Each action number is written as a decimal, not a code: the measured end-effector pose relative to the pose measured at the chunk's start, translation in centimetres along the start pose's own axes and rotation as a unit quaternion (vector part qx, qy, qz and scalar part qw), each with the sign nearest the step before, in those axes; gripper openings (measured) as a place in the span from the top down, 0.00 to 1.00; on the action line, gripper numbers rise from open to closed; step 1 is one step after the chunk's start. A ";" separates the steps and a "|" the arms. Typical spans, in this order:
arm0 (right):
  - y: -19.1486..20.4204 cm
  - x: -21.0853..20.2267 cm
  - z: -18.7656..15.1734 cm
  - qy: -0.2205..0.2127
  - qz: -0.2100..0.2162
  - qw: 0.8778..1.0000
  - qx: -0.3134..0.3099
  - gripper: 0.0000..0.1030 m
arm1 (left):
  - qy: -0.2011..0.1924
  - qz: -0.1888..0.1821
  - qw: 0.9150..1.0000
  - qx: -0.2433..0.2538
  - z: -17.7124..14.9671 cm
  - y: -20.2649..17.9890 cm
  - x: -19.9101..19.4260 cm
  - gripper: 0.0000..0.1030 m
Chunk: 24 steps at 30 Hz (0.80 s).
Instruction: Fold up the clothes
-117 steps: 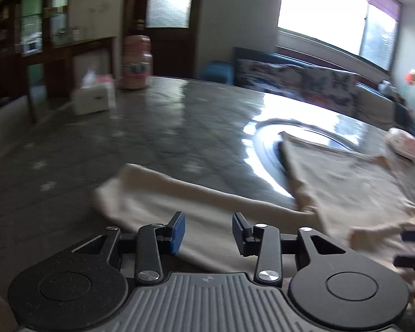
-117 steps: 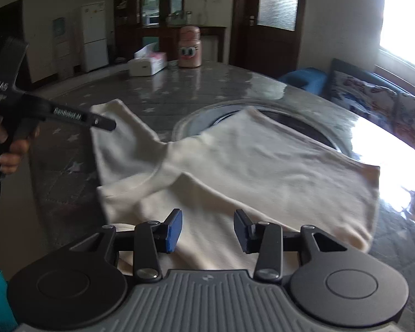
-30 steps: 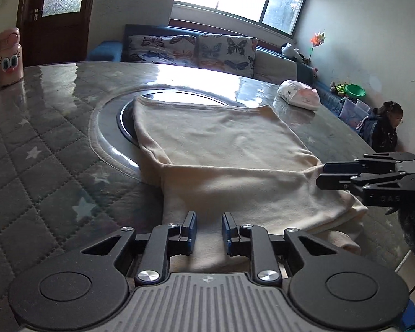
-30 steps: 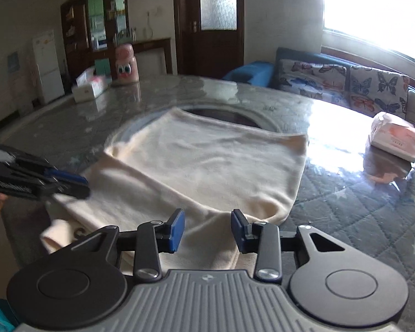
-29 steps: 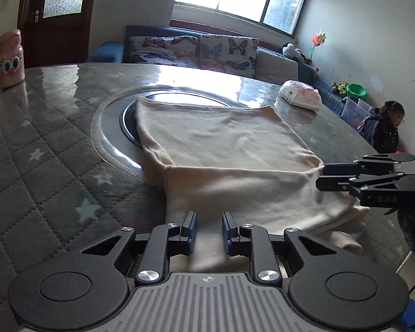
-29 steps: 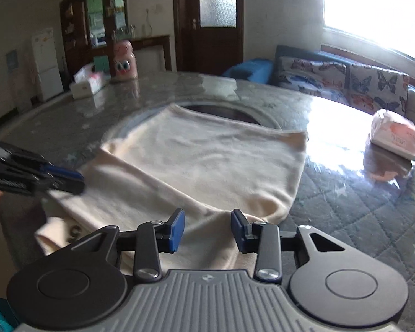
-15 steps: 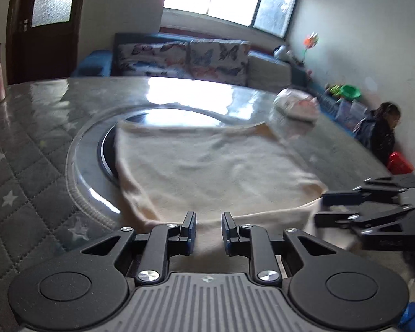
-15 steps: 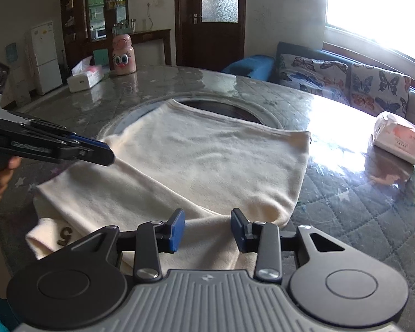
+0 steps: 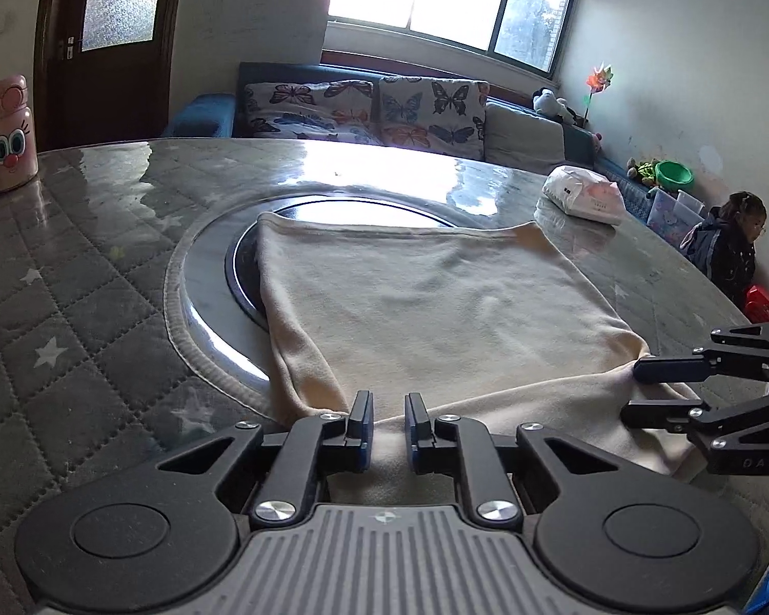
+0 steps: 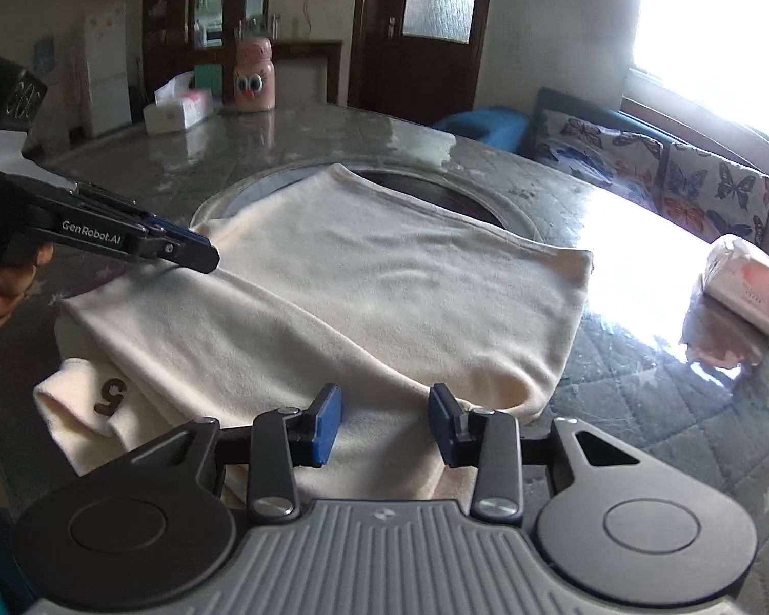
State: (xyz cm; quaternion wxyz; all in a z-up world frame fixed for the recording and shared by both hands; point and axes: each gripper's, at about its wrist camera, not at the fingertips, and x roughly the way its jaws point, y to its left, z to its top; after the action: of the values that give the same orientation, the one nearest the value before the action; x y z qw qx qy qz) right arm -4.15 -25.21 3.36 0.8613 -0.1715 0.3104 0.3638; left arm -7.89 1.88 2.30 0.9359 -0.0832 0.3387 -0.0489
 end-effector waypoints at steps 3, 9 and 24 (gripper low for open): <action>-0.3 -0.8 0.0 -0.006 0.003 1.000 0.005 0.63 | 0.000 0.002 1.000 0.009 0.2 -0.5 -0.5 0.84; 0.5 -2.3 -1.0 0.005 0.014 1.000 -0.016 0.63 | -0.005 -0.021 0.998 0.067 -0.6 -3.4 -2.5 0.78; 1.7 -5.8 -2.6 0.020 0.007 0.998 -0.064 0.53 | 0.011 -0.039 0.976 0.216 -4.9 -5.2 -7.8 0.60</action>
State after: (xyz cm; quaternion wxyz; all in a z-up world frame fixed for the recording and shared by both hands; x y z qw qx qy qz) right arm -9.63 -28.40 5.17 0.8397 -0.2316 0.3051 0.3850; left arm -17.22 -2.71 4.51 0.9252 0.1081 0.3272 -0.1588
